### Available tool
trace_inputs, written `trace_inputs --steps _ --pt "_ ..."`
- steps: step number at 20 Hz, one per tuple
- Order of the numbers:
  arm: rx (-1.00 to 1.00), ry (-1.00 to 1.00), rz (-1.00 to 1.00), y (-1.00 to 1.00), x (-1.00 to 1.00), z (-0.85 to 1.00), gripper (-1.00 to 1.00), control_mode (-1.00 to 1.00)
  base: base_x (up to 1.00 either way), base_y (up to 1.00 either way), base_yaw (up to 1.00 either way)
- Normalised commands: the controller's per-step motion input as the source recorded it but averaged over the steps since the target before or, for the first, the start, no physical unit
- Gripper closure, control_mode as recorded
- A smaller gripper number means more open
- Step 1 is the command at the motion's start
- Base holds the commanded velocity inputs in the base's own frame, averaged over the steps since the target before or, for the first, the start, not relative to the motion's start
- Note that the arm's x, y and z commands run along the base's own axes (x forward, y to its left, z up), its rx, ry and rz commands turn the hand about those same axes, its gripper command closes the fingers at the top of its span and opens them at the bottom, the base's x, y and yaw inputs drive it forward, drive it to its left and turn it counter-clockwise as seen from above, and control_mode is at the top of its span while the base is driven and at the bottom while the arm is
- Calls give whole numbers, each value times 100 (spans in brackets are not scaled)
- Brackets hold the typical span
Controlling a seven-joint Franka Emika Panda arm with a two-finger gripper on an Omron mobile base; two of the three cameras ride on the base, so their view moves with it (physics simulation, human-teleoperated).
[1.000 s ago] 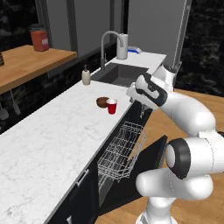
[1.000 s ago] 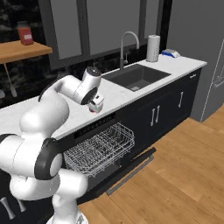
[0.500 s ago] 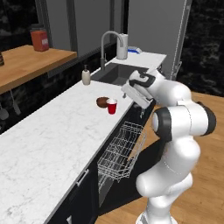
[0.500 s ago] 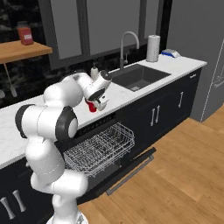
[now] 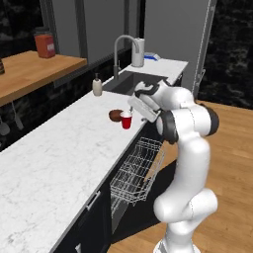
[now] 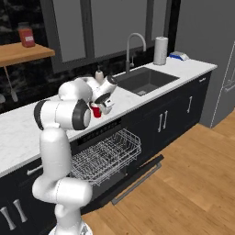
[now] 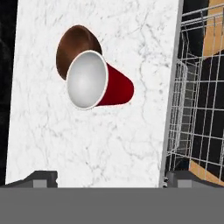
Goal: Pick up the cup and bowl from the counter, place them in the dishwasher, and close the dishwasher door.
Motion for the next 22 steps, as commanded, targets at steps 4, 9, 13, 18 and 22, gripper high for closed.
trace_inputs --steps 4,9,13,18,22 --pt "0 1 0 10 68 -40 -100 -100 0 0 0" --pt "0 0 0 1 56 -42 -100 -100 0 0 0" --pt "0 0 0 0 43 -30 -100 -100 0 0 0" --pt "0 0 0 2 42 -27 -100 -100 0 0 0" --pt "0 0 0 8 16 -13 -100 -100 0 0 0"
